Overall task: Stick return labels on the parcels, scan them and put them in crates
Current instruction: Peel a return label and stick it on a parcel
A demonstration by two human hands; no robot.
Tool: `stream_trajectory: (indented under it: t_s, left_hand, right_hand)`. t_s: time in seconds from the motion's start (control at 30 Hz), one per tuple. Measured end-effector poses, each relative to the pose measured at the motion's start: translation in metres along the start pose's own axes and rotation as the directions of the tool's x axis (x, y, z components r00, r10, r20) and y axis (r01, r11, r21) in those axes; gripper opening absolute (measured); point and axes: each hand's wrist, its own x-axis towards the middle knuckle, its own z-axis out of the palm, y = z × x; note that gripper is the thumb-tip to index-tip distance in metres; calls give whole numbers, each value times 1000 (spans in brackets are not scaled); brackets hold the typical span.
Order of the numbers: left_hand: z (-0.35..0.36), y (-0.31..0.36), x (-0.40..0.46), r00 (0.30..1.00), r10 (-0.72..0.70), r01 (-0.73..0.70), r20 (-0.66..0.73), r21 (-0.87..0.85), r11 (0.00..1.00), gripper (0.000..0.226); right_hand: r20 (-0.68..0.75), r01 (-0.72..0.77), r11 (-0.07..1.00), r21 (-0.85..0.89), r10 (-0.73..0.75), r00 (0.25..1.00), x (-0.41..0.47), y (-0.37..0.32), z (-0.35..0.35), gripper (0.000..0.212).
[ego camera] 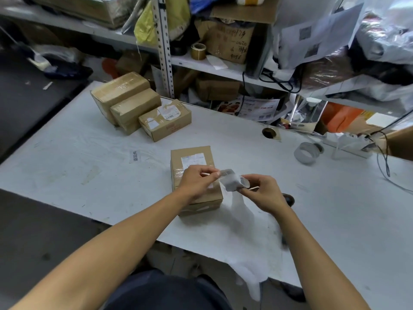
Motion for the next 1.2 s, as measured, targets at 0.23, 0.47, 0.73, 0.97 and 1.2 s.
stream_trajectory:
  t_s: [0.23,0.47,0.73,0.97,1.2]
  left_hand:
    - [-34,1,3,960,-183,122,-211,-274,954,7]
    - [-47,-6,2,967,-191,159,-171,-188,969,25]
    - [-57,-9,3,977,-186,179,-107,-80,981,36]
    - [-59,-11,4,981,-182,181,-68,-23,983,35]
    - [-60,-9,-5,994,-68,51,91,177,983,34]
  right_hand:
    - [-34,-56,992,-112,53,998,11,14,11,20]
    - [-165,-299,873,-387,253,953,19,43,31,9]
    - [-88,-297,834,-465,290,953,23,52,30,51]
    - [-150,-208,863,-461,155,976,10,42,26,79]
    - [165,-109,966,233,71,984,19,-31,40,44]
